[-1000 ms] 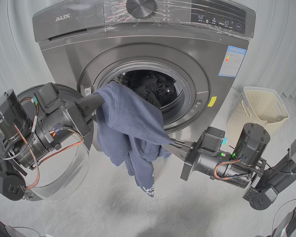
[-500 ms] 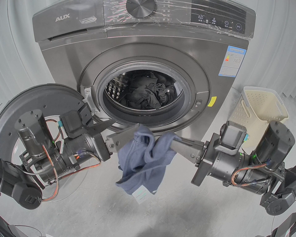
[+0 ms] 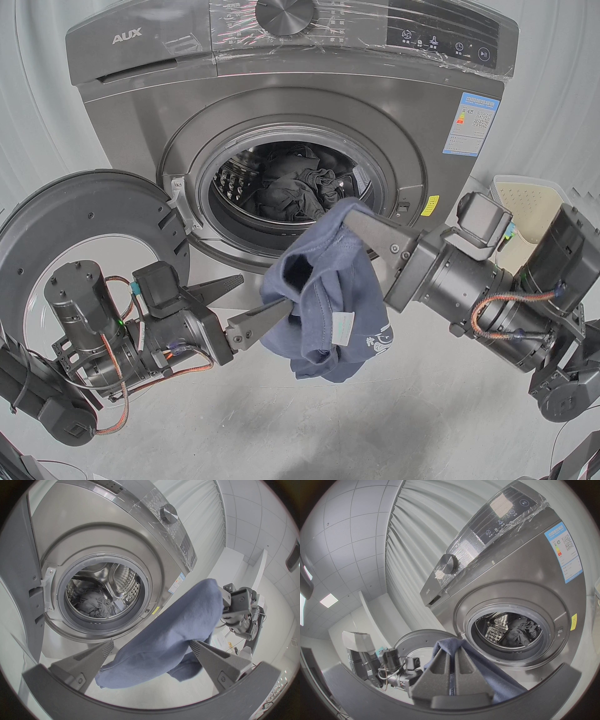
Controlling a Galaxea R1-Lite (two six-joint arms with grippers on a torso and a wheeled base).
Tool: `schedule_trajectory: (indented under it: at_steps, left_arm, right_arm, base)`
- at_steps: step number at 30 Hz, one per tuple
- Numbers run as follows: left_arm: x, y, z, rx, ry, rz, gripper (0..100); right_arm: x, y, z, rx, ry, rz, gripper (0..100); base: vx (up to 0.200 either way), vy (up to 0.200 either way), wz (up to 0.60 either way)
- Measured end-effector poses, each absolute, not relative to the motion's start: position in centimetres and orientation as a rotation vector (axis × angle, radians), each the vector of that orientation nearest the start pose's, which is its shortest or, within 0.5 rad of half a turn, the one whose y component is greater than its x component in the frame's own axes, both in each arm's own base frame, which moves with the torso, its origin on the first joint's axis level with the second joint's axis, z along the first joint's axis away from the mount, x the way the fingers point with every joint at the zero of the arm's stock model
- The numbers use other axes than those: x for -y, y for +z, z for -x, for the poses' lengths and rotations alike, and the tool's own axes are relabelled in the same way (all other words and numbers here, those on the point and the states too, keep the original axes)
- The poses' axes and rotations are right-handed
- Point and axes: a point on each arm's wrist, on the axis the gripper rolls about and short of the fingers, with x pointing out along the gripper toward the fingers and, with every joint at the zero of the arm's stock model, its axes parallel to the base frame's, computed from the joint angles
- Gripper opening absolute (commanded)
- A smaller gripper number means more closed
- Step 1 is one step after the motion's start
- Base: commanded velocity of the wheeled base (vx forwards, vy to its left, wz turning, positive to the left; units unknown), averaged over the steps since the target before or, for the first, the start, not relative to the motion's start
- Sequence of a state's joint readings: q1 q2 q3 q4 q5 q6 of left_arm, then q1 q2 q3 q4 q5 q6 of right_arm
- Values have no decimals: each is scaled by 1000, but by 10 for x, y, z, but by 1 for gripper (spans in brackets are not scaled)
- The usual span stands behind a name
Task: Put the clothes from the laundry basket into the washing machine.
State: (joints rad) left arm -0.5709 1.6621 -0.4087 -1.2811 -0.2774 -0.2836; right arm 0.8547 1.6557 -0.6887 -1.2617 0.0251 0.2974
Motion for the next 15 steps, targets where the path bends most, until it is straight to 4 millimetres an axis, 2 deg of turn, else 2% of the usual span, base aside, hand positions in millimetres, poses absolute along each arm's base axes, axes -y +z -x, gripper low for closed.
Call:
schedule_trajectory:
  at_steps: [9,15]
  left_arm:
    - [138,150,-208,-97,-833,253,100]
    - [128,156,-220,-54,-778,259,100]
  right_arm:
    - [-211,238,-199,189,838,-418,0]
    - [-204,235,-200,152,810,-412,0]
  base:
    - [0,0,0]
    - [0,0,0]
